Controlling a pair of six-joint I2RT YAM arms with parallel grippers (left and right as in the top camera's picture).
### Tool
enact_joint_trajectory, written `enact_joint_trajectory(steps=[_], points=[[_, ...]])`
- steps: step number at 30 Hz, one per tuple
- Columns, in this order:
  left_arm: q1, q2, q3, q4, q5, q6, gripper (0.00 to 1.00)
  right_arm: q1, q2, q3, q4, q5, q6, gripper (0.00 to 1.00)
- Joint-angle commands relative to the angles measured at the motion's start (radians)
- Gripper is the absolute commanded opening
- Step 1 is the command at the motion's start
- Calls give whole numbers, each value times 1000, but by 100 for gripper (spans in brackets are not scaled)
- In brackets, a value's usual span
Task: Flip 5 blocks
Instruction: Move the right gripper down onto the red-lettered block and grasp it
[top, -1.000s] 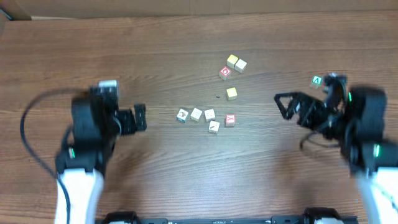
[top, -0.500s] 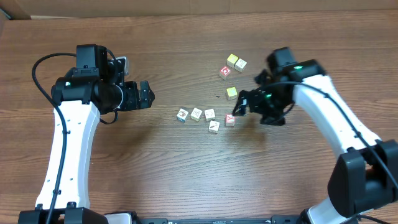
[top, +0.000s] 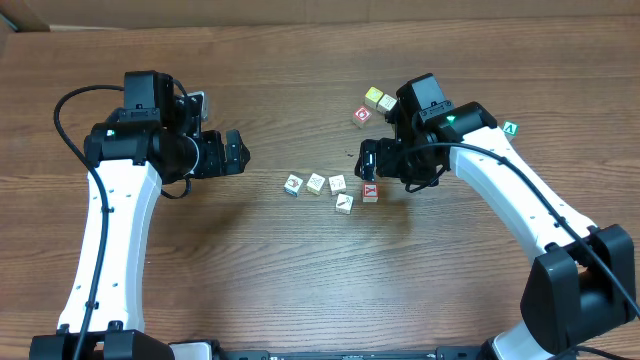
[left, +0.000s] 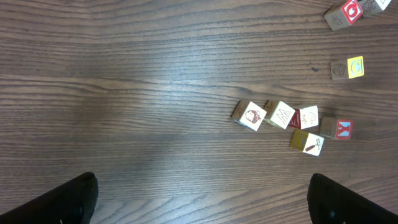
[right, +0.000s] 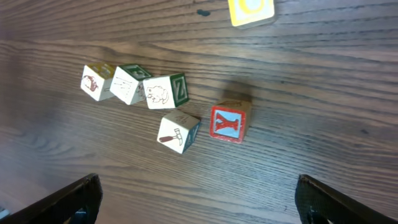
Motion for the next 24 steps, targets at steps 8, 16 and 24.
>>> enact_joint_trajectory(steps=[8, 16, 24], points=[[3, 8, 24, 1, 19, 8, 100, 1, 45, -8, 10, 45, 24, 100], [3, 8, 24, 1, 19, 8, 100, 3, 46, -77, 50, 48, 19, 100], [3, 8, 24, 5, 19, 8, 100, 4, 46, -178, 148, 70, 27, 92]])
